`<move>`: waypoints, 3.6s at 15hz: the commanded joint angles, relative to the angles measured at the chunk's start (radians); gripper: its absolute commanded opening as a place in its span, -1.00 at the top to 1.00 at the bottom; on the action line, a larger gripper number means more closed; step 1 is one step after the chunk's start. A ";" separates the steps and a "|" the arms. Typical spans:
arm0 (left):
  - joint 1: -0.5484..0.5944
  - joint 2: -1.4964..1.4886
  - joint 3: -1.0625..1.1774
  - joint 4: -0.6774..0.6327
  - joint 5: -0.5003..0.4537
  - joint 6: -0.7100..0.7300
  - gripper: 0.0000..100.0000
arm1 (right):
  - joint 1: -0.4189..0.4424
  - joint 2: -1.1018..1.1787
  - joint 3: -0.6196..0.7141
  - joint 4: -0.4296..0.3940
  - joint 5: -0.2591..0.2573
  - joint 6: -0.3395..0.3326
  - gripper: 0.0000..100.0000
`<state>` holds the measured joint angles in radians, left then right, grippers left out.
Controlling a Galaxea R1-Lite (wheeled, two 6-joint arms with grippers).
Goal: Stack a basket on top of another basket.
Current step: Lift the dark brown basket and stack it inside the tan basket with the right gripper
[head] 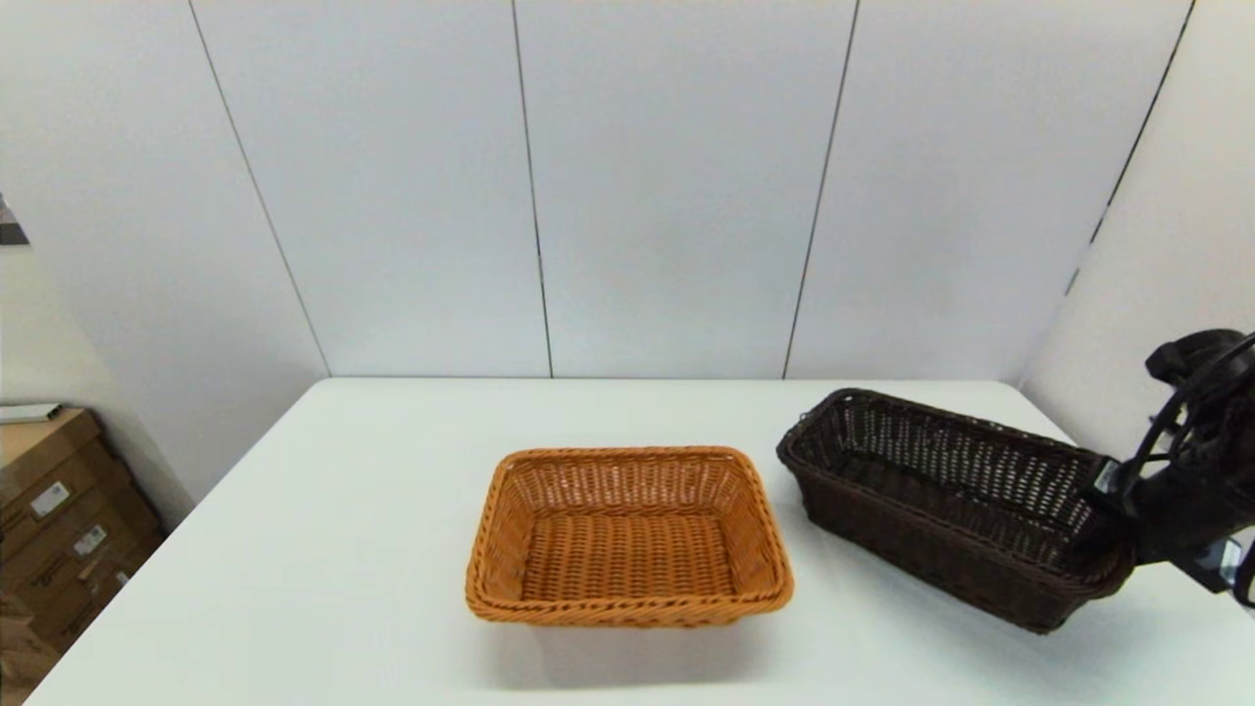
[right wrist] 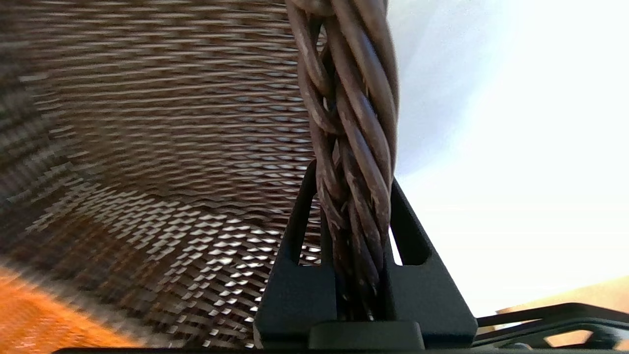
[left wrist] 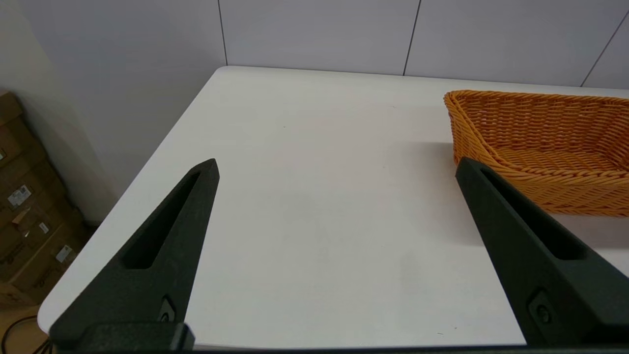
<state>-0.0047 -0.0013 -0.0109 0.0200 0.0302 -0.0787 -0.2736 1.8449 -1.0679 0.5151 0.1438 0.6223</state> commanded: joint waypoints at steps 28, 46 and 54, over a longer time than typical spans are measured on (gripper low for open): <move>0.000 0.000 0.000 0.000 0.000 -0.001 -1.00 | 0.649 -0.236 -0.417 0.126 0.161 -0.082 1.00; 0.000 0.000 0.000 0.000 0.000 -0.001 -1.00 | 0.741 0.063 -0.389 -0.029 0.088 -0.009 1.00; 0.000 0.000 0.000 0.000 0.000 -0.001 -1.00 | 0.746 0.097 -0.389 -0.030 0.089 0.031 1.00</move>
<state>-0.0047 -0.0013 -0.0109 0.0196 0.0306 -0.0787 0.4709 1.9304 -1.4570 0.4826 0.2302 0.6483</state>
